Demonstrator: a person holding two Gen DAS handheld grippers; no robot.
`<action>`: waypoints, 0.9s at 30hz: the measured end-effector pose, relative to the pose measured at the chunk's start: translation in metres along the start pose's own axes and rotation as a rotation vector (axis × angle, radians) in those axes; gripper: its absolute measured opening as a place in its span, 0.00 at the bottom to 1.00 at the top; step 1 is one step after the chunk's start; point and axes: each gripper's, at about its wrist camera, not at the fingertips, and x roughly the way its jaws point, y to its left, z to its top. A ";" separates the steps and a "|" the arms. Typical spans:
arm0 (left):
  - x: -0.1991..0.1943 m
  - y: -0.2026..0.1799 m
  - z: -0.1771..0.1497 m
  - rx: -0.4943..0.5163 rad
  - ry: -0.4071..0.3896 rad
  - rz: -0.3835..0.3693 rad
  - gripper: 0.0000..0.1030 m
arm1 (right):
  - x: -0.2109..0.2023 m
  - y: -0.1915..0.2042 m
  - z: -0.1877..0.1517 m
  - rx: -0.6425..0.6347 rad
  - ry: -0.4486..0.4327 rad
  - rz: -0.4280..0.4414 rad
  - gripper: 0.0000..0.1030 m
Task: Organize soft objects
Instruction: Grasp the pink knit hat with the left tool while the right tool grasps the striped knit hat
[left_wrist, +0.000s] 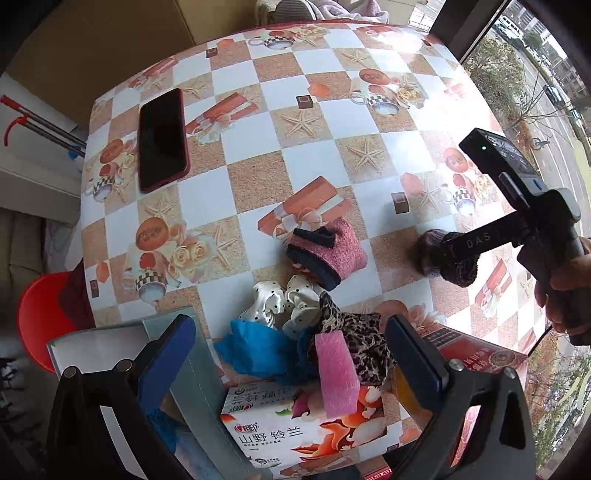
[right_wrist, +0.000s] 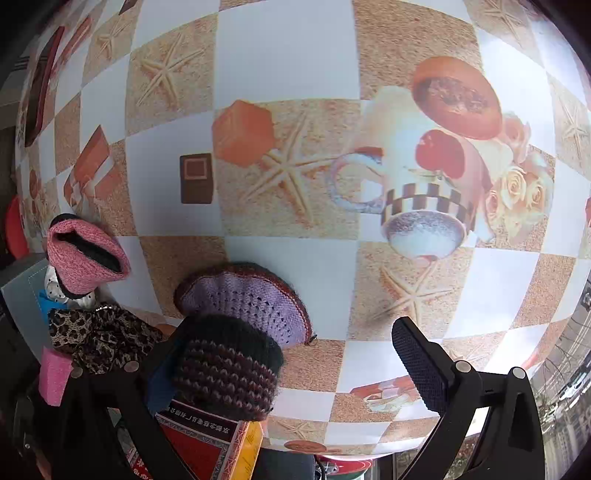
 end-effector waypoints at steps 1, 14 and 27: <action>0.012 -0.005 0.010 0.017 0.025 -0.008 1.00 | -0.002 -0.018 -0.001 0.041 -0.015 0.008 0.99; 0.107 -0.027 0.063 0.020 0.286 0.008 0.84 | -0.018 -0.086 -0.047 0.172 -0.240 0.147 0.99; 0.118 -0.030 0.065 0.029 0.316 0.002 0.49 | -0.007 -0.040 -0.068 0.116 -0.273 0.013 0.53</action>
